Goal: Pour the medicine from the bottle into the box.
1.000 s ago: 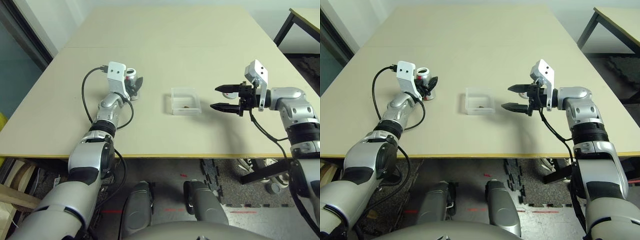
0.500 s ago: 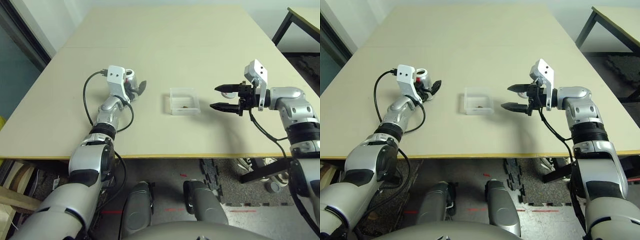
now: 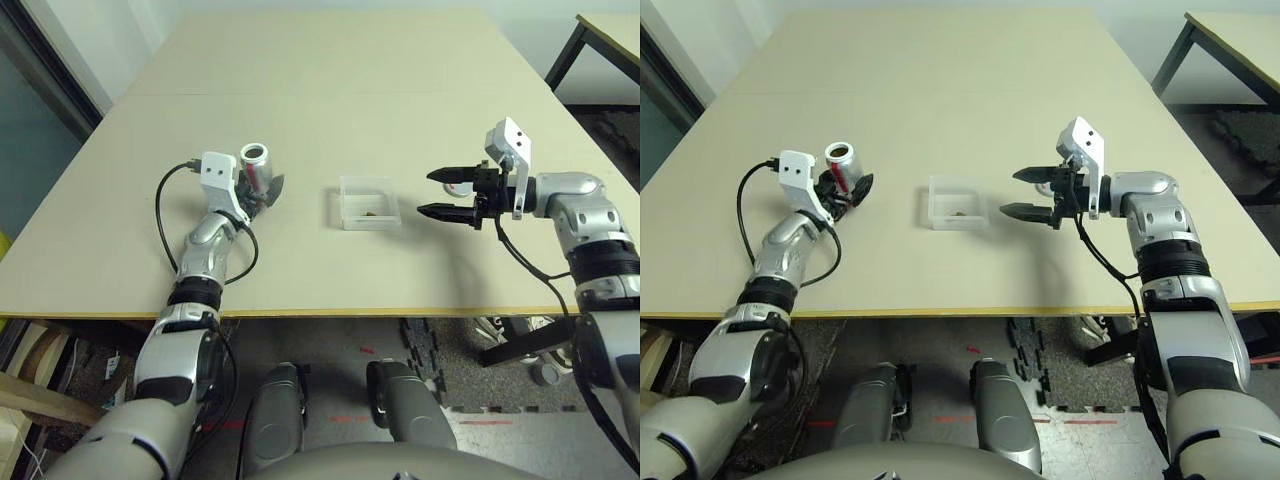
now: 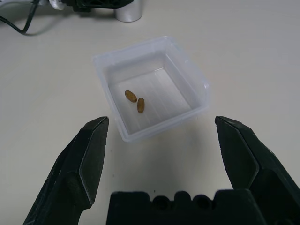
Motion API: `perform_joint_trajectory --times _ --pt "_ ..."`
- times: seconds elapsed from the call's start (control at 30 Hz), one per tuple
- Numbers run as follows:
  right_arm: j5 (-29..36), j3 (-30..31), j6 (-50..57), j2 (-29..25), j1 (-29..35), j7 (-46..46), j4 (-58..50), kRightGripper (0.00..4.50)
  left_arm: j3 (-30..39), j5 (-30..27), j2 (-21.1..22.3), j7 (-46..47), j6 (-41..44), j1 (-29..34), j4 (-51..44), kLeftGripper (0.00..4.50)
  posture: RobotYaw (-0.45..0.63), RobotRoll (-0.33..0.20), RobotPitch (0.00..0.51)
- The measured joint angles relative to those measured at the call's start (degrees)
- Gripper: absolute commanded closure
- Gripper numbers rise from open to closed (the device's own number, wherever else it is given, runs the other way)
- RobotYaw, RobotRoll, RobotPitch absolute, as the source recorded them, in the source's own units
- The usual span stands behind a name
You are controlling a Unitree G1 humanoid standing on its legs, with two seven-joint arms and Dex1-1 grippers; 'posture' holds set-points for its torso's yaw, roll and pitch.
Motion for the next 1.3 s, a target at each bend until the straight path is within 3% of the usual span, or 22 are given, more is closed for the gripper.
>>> perform_joint_trajectory --times 0.3,0.77,1.03,1.3 --pt "-0.1 0.0 -0.8 0.7 -0.4 -0.1 1.2 0.00 -0.3 -5.0 0.8 -2.7 12.1 8.0 -17.3 0.06 -0.11 0.000 0.102" --pt "0.8 -2.5 0.3 -1.1 0.3 -3.7 1.2 0.00 3.2 -18.1 13.4 -8.0 33.9 15.4 -40.4 0.06 -0.10 0.000 0.115" --pt "0.8 -4.8 0.5 -1.5 0.9 -10.2 1.2 0.00 8.4 -18.6 20.2 -7.7 34.6 16.2 -38.6 0.06 -0.09 0.000 0.119" --pt "1.0 -9.2 1.6 -1.9 2.8 -19.3 1.2 0.00 12.4 -14.9 24.7 -4.4 26.6 9.9 -23.0 0.06 -0.10 0.000 0.134"
